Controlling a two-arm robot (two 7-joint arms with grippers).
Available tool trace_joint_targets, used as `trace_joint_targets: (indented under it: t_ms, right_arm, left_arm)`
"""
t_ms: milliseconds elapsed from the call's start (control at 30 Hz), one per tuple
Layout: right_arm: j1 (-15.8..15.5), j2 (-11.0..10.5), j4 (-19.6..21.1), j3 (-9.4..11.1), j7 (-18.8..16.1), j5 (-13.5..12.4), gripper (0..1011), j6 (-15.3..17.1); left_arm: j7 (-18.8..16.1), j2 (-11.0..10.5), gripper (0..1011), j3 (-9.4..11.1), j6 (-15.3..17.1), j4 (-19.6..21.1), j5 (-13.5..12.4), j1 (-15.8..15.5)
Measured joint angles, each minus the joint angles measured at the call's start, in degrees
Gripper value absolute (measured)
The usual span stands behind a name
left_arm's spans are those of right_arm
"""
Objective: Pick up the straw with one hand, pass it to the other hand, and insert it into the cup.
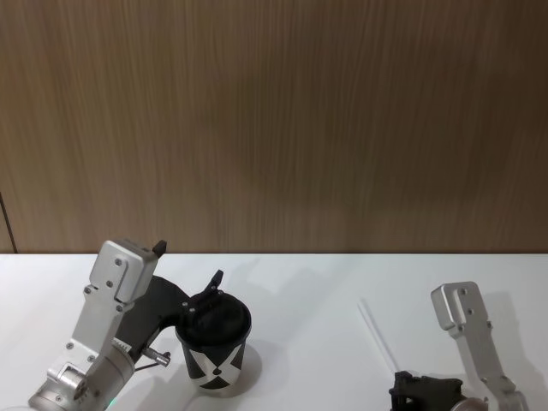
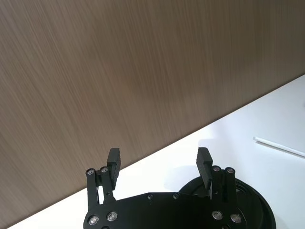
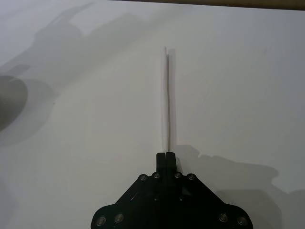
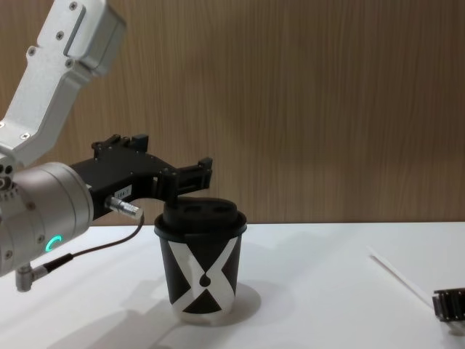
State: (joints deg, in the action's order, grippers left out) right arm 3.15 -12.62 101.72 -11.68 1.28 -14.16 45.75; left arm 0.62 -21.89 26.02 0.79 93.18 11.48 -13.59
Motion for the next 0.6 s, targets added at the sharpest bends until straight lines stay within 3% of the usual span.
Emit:
trace_joint_targets:
  t_ms: [233,600]
  right_arm:
    - [-0.2,0.5,0.0,0.6,0.1,0.3,0,-1.6]
    - [-0.9,1.2,1.7,2.3,-0.8,0.2,0,-7.6]
  left_arm:
    - [0.0,0.0,1003,0.0,0.0,0.0,0.0,0.0]
    - [0.0,0.0,1003,0.0,0.0,0.0,0.0,0.0]
